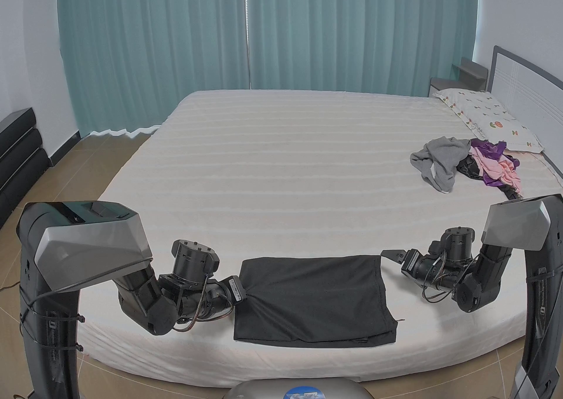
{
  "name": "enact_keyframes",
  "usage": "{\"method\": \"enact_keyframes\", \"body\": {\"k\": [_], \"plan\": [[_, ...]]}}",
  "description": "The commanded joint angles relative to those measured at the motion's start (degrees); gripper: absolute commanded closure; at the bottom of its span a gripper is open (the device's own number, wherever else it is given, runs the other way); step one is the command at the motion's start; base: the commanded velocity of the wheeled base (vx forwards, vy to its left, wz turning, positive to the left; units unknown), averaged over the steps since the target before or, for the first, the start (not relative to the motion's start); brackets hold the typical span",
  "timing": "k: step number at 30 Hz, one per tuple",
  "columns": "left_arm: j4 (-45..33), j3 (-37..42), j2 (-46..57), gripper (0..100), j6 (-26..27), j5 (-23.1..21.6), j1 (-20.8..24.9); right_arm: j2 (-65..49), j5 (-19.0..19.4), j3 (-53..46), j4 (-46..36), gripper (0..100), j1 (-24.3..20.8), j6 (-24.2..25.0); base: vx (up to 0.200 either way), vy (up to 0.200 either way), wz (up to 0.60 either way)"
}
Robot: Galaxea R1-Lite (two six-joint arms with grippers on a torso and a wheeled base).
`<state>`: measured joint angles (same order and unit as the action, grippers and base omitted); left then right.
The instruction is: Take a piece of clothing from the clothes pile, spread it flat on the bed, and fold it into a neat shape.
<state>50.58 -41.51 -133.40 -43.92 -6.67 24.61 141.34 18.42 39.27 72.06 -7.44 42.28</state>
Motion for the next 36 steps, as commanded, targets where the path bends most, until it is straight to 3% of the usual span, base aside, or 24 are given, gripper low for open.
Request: {"method": "enact_keyframes", "body": {"k": [1, 24, 25, 36], "plan": [[0.0, 0.0, 0.0, 100, 0.0, 0.0, 0.1, 0.0, 0.0, 0.0, 0.0, 0, 0.0, 0.0, 0.0, 0.2, 0.0], [-3.9, -0.5, 0.9, 100, -2.1, 1.6, 2.4, 0.1, 0.0, 0.0, 0.0, 0, 0.0, 0.0, 0.0, 0.017, 0.0], [-4.3, -0.6, 1.0, 0, -2.1, 1.6, 2.5, 0.1, 0.0, 0.0, 0.0, 0, 0.0, 0.0, 0.0, 0.0, 0.0], [-6.0, -0.8, 2.0, 0, -3.0, 1.5, 2.5, -0.1, 0.0, -0.2, 0.0, 0, 0.0, 0.0, 0.0, 0.0, 0.0]]}}
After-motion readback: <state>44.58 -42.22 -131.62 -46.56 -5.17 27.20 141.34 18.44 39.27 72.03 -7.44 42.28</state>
